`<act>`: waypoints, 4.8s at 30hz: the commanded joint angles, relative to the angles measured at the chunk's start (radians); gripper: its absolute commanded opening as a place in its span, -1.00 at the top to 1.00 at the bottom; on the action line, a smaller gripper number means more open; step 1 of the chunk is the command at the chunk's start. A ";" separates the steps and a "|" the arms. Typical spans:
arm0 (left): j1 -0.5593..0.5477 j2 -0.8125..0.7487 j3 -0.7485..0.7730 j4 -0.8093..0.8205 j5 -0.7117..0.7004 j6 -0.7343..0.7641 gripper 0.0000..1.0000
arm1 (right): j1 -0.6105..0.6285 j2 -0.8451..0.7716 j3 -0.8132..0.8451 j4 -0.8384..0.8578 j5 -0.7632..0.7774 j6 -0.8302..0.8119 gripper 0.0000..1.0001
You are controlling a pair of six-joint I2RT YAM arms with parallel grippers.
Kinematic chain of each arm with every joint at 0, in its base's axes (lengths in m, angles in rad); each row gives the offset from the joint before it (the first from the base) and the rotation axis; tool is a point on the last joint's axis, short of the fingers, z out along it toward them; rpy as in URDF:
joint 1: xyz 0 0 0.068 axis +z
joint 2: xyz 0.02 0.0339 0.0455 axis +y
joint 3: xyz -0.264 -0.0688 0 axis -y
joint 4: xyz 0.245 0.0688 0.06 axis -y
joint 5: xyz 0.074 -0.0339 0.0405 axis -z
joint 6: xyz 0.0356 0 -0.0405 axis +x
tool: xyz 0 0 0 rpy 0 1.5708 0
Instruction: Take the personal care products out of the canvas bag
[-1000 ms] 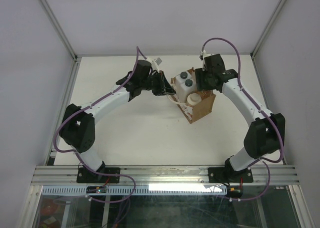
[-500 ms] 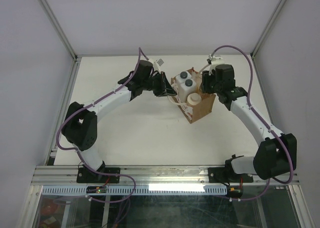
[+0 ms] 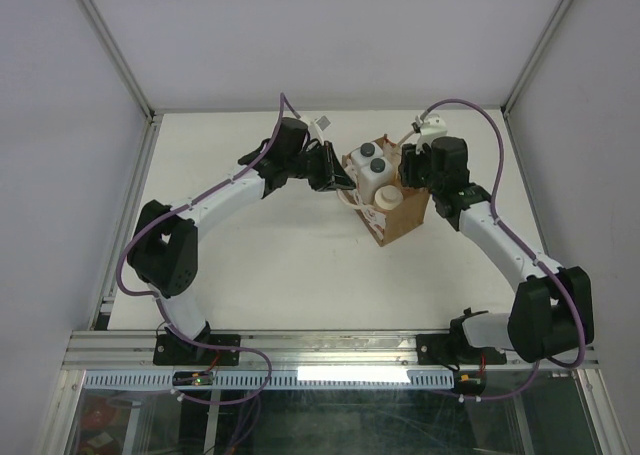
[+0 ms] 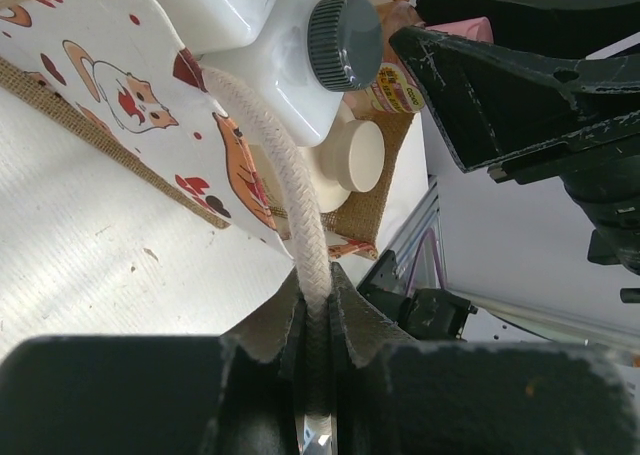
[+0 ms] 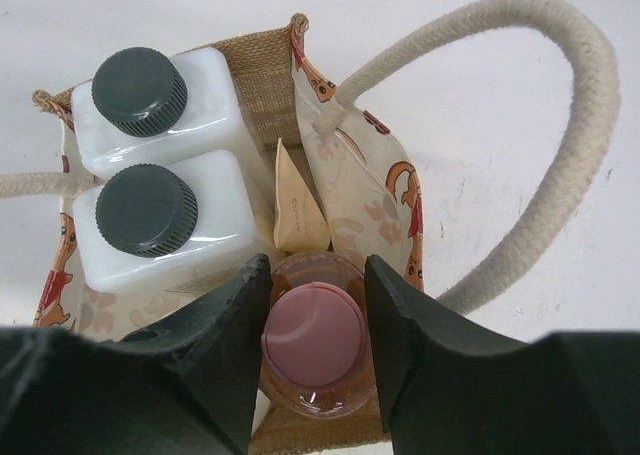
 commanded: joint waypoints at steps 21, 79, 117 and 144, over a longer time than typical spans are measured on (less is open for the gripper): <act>0.002 -0.013 0.035 0.018 0.010 -0.015 1.00 | 0.001 -0.067 -0.044 0.081 0.007 -0.029 0.99; 0.002 -0.007 0.025 0.049 0.023 -0.027 1.00 | 0.006 0.054 0.934 -0.680 0.290 0.274 1.00; 0.028 0.037 0.135 -0.089 0.084 0.110 1.00 | -0.379 0.257 0.487 0.081 0.112 0.030 1.00; 0.029 0.071 0.165 -0.108 0.078 0.118 1.00 | -0.396 0.331 0.620 -0.182 0.099 0.034 -0.50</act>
